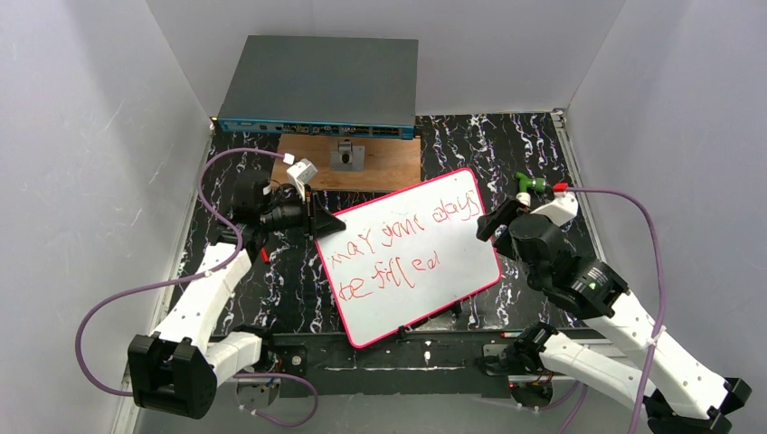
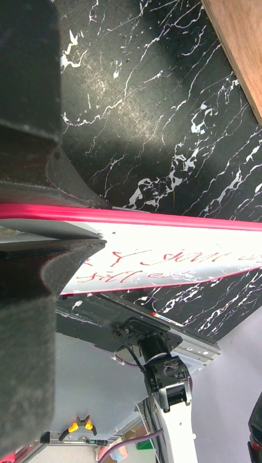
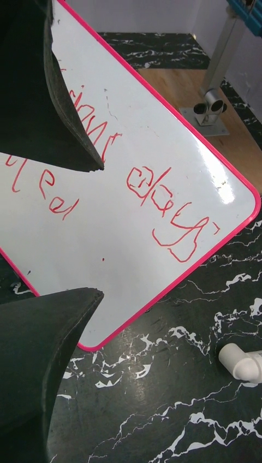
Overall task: Write a sentence on the whiteboard
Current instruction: Reset both arms
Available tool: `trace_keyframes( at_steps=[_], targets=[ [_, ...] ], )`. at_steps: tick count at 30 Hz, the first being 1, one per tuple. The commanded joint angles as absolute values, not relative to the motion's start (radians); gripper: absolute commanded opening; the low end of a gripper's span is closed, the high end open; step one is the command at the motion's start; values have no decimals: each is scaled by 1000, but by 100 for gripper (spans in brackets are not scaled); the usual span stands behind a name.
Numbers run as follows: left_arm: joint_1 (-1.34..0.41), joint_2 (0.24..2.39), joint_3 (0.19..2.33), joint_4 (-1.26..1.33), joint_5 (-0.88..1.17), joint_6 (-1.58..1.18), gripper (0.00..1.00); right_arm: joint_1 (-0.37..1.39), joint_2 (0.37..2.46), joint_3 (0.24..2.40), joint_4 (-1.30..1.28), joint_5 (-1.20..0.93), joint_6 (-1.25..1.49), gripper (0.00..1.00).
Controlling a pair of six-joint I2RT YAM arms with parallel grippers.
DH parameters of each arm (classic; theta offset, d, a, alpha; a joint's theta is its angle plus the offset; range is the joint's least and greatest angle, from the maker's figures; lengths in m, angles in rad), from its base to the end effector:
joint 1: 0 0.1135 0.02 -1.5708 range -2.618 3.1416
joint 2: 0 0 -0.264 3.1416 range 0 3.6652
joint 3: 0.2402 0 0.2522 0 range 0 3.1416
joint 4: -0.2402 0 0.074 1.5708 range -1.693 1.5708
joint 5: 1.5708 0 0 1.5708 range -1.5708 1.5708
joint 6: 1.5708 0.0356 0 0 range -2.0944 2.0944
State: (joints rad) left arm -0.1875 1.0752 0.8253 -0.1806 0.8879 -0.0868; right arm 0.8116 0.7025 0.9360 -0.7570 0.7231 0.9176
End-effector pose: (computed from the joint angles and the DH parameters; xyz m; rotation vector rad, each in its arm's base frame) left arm 0.2250 -0.0708 0.3030 0.6721 1.8624 -1.0583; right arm 0.1067 0.0782 0.3488 0.5226 1.9033 0.3739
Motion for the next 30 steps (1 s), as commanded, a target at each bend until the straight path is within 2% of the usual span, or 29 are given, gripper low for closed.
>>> trace_keyframes(
  at_steps=[1, 10, 19, 30],
  targets=[
    [-187, 1046, 805, -160, 737, 29, 0, 809, 678, 936, -793, 709, 968, 85],
    [-188, 1023, 783, -149, 701, 14, 0, 809, 644, 906, -831, 681, 1001, 86],
    [-184, 1021, 861, -208, 618, 8, 0, 809, 602, 913, -863, 672, 945, 87],
    [-184, 944, 877, -237, 485, -108, 0, 809, 583, 918, -900, 686, 901, 88]
  ],
)
